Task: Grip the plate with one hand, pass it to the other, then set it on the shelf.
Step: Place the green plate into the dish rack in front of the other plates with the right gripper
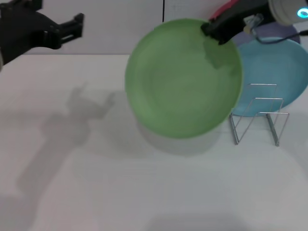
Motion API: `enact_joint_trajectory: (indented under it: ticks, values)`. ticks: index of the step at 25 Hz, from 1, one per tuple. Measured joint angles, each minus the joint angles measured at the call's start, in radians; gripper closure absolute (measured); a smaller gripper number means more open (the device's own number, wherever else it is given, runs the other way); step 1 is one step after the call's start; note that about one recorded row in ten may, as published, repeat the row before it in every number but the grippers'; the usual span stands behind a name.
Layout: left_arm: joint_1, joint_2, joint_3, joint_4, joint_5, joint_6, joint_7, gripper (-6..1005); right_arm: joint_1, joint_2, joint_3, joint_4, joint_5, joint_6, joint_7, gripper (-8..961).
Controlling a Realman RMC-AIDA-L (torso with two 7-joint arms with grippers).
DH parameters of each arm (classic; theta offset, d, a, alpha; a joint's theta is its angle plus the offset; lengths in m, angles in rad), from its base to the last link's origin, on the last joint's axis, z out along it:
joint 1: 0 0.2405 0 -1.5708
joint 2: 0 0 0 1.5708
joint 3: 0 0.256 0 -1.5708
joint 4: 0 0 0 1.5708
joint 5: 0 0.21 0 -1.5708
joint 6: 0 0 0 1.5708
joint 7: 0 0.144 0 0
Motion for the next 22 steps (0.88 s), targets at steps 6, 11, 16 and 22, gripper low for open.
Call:
enact_joint_trajectory:
  ticks: [6,11,16,22]
  values:
    - [0.056,0.001,0.043,0.054,0.001,0.170,0.012,137,0.038,-0.004,0.043,-0.087,-0.063,-0.078,-0.103,916]
    - [0.067,0.000,0.089,0.146,-0.002,0.314,0.014,137,0.057,-0.006,0.074,-0.166,-0.091,-0.128,-0.216,915]
    - [0.073,-0.002,0.141,0.230,-0.005,0.473,0.014,137,0.087,-0.009,0.103,-0.181,-0.094,-0.183,-0.355,915]
    - [0.076,-0.002,0.201,0.317,-0.007,0.636,0.004,137,0.087,-0.009,0.135,-0.198,-0.100,-0.205,-0.543,916]
